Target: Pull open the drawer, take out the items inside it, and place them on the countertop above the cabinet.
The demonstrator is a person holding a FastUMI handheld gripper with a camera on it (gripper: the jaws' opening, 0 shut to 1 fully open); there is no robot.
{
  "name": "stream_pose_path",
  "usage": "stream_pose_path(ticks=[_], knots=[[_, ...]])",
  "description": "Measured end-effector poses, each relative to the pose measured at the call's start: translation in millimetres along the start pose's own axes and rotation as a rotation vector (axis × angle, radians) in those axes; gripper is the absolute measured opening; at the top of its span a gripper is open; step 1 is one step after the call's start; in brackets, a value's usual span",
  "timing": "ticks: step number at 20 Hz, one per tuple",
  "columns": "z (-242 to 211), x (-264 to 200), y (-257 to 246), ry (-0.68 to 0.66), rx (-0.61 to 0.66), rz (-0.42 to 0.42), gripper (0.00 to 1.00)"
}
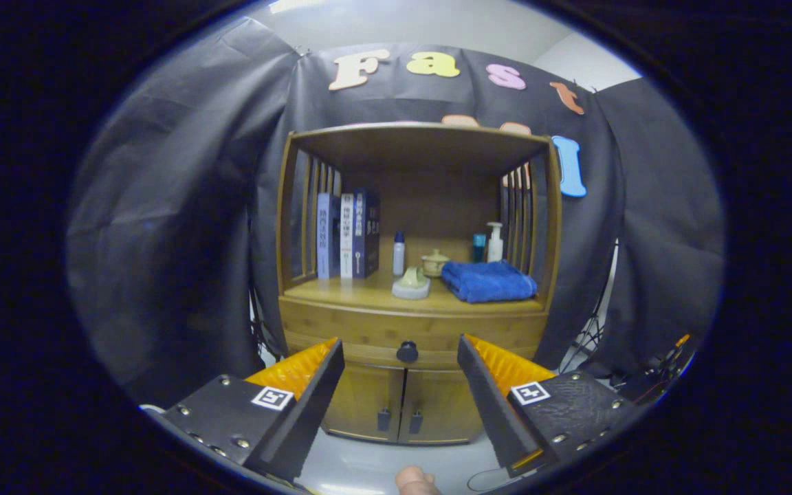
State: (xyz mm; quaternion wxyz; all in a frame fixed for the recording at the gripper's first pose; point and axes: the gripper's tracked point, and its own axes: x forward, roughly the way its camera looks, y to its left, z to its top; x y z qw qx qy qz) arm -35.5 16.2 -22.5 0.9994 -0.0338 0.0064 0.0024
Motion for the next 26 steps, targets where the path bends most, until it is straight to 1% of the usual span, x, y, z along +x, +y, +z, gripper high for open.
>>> stream_pose_path(ticks=[2,6,10,12,19,24,26], knots=[[27,-14,-1,-0.019,0.011,0.01,0.99],[81,-46,-18,-0.068,0.035,-0.012,0.99],[102,-69,-28,-0.073,0.079,-0.01,0.99],[101,-70,-29,-0.07,0.086,-0.005,0.99],[85,-63,-5,-0.053,0.062,0.036,0.99],[85,-66,9,-0.079,0.074,0.064,0.99],[81,-64,12,-0.071,0.071,0.069,0.99]])
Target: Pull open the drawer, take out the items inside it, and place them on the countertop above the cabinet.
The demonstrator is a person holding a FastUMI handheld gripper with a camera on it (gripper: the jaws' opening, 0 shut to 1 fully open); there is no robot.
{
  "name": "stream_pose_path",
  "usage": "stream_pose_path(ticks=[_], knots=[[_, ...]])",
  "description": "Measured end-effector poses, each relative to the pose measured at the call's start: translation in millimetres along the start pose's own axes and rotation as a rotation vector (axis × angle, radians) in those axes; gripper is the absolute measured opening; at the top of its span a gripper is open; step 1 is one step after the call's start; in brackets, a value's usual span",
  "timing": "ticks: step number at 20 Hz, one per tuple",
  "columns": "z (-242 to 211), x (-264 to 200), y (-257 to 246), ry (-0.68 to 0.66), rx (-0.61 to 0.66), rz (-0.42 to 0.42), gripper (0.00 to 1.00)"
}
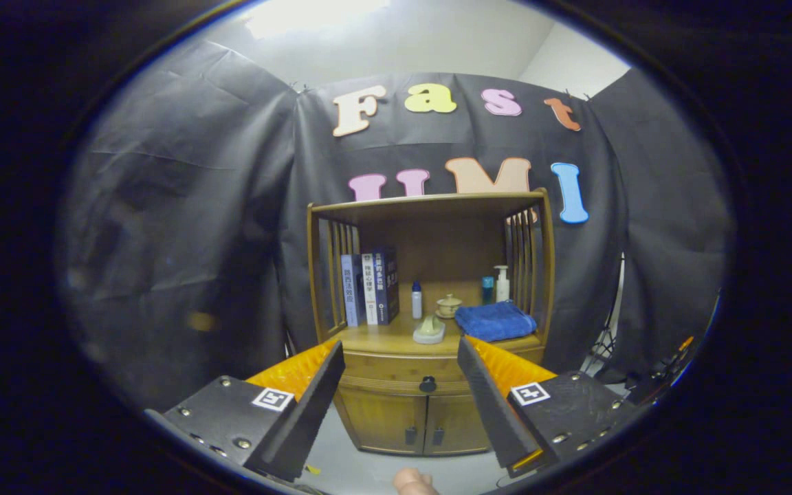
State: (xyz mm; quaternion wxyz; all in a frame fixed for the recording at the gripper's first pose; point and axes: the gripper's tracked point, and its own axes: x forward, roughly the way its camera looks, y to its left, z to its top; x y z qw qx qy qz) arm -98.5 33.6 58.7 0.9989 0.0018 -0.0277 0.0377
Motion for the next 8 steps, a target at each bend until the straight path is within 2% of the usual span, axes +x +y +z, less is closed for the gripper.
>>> stream_pose_path(ticks=[8], knots=[[-9.3,5.1,-4.4,0.013,0.012,0.001,0.99]])
